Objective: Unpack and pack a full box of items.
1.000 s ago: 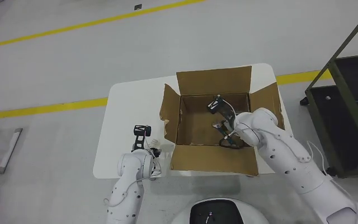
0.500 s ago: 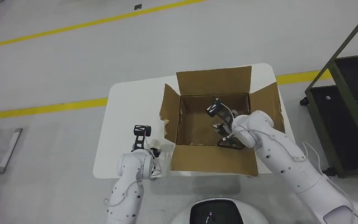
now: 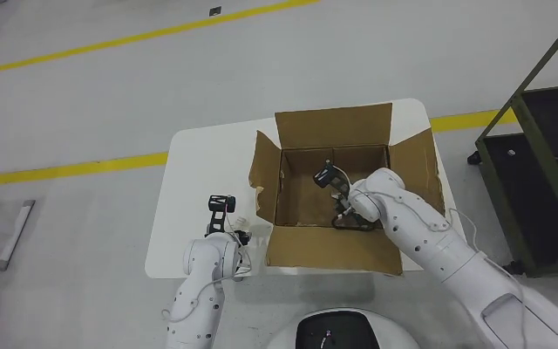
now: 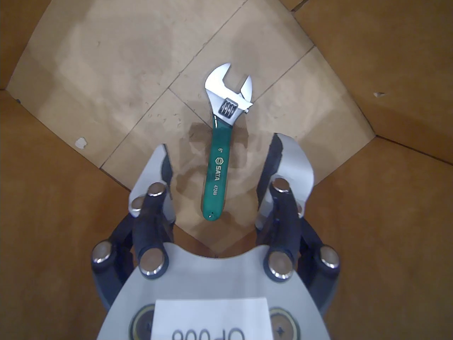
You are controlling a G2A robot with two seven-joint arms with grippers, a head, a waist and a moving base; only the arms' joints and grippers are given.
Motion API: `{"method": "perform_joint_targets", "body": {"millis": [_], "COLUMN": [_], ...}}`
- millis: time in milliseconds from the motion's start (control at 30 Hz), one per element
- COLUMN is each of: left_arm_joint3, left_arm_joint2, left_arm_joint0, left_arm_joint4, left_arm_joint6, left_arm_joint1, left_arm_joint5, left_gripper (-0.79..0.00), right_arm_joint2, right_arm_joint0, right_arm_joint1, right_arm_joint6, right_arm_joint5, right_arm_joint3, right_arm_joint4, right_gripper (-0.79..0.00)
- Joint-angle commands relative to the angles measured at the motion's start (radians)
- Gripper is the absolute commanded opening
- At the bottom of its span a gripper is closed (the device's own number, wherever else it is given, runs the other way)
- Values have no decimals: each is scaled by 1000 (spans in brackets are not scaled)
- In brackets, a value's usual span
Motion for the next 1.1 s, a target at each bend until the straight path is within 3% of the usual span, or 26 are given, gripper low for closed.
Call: {"method": "perform_joint_targets", "body": {"millis": [0, 1067], "left_arm_joint3": [0, 0], "left_arm_joint2": [0, 0], "left_arm_joint0": [0, 0], "left_arm_joint4": [0, 0], "left_arm_joint6": [0, 0], "left_arm_joint1": [0, 0], "left_arm_joint5": [0, 0], "left_gripper": [0, 0], "right_arm_joint2": [-12, -62], "right_arm_joint0": [9, 60], "right_arm_joint1": [-6, -73], "right_arm_joint6": [-7, -30], "right_arm_joint5": [12, -5], "right_arm_joint3": [23, 202], "right_arm_joint4": [-19, 3], "right_gripper": [-397, -511]}}
